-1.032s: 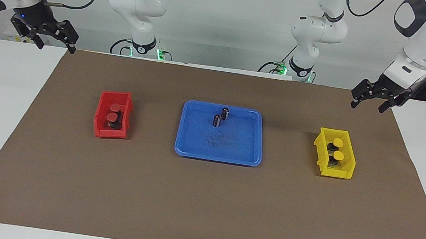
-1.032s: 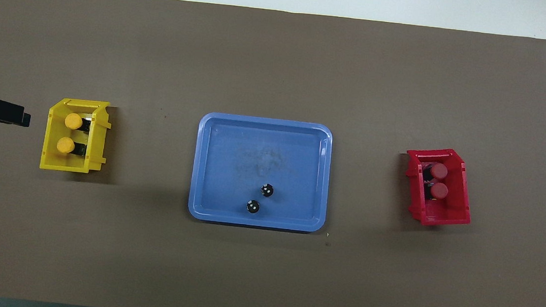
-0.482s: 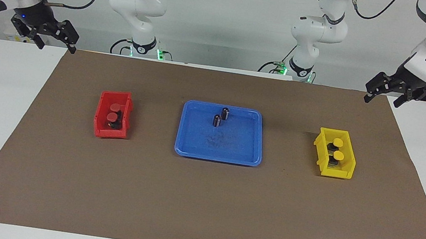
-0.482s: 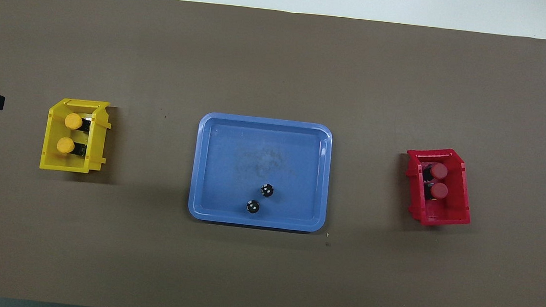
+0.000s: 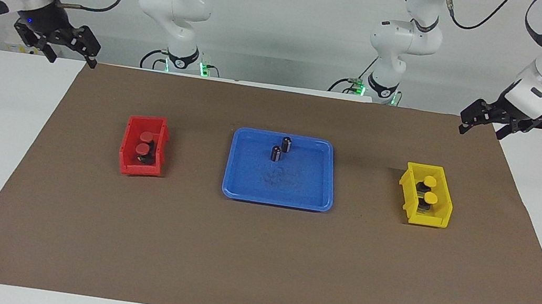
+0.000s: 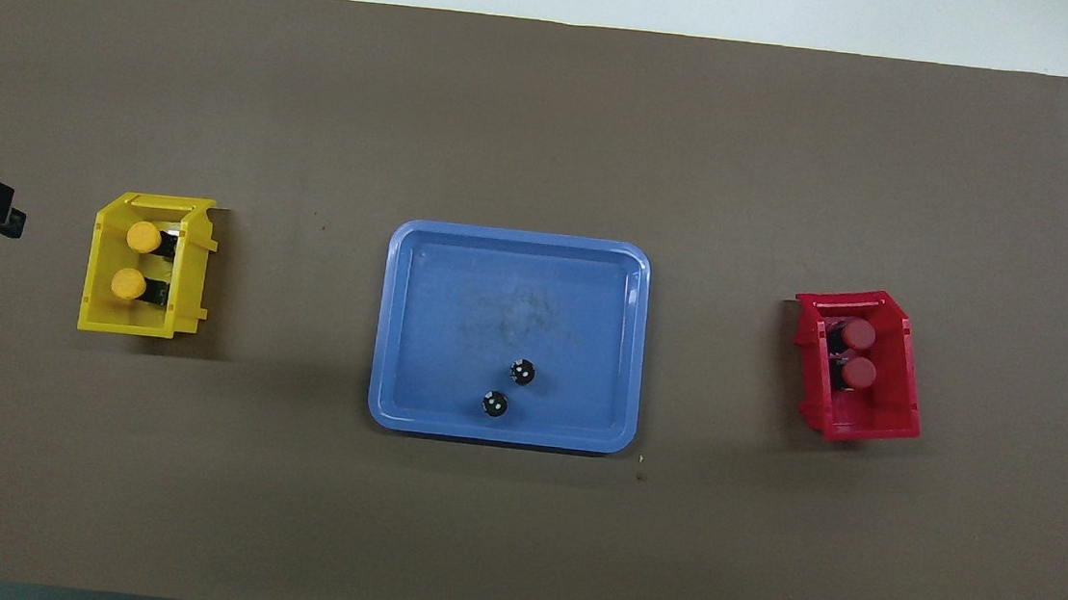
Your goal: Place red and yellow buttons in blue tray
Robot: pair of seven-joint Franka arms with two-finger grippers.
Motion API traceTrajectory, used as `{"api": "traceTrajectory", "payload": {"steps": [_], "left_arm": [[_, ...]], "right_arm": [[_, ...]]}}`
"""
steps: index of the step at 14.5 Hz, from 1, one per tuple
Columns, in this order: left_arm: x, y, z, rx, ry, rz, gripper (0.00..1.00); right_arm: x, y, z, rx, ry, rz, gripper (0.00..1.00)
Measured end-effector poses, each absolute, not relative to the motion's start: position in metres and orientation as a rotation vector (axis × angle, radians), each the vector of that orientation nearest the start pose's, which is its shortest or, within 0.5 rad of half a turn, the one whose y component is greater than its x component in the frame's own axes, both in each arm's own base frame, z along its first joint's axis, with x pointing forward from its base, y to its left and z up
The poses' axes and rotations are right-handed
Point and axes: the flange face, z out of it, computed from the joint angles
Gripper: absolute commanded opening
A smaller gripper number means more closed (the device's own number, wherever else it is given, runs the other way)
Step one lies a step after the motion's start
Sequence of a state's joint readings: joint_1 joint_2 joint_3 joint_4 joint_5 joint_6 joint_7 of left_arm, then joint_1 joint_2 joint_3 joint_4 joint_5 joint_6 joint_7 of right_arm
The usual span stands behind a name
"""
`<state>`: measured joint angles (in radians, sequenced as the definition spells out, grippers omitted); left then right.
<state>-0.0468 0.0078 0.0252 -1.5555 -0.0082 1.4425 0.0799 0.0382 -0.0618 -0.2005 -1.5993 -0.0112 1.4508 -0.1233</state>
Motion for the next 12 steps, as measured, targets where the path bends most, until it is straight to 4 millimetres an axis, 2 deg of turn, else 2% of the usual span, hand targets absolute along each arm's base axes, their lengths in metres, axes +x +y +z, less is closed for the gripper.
{"api": "traceTrajectory", "payload": {"steps": [2, 3, 5, 6, 7, 8, 12], "left_arm": [[0.542, -0.012, 0.618, -3.143, 0.159, 0.188, 1.00], [0.541, -0.011, 0.618, -3.142, 0.157, 0.188, 1.00], [0.541, -0.010, 0.618, -3.142, 0.152, 0.186, 1.00], [0.540, -0.009, 0.619, -3.142, 0.151, 0.185, 1.00], [0.540, -0.009, 0.619, -3.142, 0.151, 0.184, 1.00], [0.540, -0.009, 0.619, -3.142, 0.152, 0.184, 1.00], [0.539, -0.009, 0.619, -3.142, 0.150, 0.186, 1.00]], "right_arm": [[0.517, -0.074, 0.634, -3.128, 0.062, 0.137, 1.00], [0.520, -0.055, 0.633, -3.132, 0.070, 0.138, 1.00], [0.530, 0.000, 0.626, -3.148, 0.050, 0.113, 1.00], [0.534, 0.025, 0.615, -3.153, 0.031, 0.098, 1.00], [0.539, 0.040, 0.601, -3.155, 0.021, 0.083, 1.00], [0.544, 0.046, 0.582, -3.155, 0.013, 0.065, 1.00], [0.560, 0.039, 0.502, -3.138, 0.045, 0.037, 0.88]]}}
